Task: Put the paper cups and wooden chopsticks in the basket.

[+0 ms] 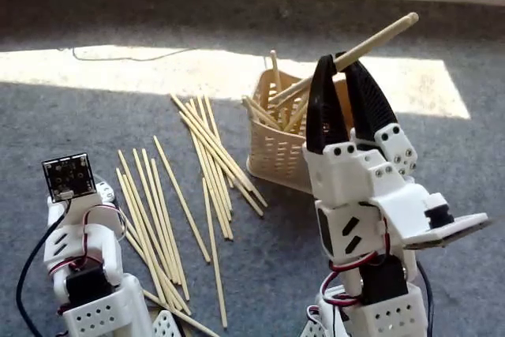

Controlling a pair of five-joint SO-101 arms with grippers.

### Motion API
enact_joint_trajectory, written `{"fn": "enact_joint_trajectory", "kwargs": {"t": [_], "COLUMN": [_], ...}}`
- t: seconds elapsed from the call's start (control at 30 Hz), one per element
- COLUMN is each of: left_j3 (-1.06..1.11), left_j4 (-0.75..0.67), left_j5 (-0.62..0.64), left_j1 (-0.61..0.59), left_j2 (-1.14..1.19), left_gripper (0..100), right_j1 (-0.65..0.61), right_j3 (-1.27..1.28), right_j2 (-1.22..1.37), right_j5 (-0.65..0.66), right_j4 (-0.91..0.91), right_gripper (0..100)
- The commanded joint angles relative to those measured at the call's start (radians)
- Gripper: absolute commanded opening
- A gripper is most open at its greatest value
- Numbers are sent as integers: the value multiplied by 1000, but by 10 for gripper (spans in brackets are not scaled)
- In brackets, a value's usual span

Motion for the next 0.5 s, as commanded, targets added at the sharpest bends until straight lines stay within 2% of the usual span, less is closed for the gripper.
{"fn": "enact_joint_trajectory", "kwargs": {"t": [0.0, 0.13, 0.47], "left_j3": [-5, -4, -4], "left_j4": [-18, -18, -18], "left_j5": [-6, -6, -6], "left_j1": [21, 21, 21], "left_j2": [-8, -8, -8], "left_gripper": [18, 18, 18], "right_j1": [15, 13, 13], "right_j3": [1, 1, 7], "right_j2": [81, 219, 386], "right_j5": [31, 167, 173], "right_j4": [-50, -54, -54], "right_gripper": [4, 4, 4]}}
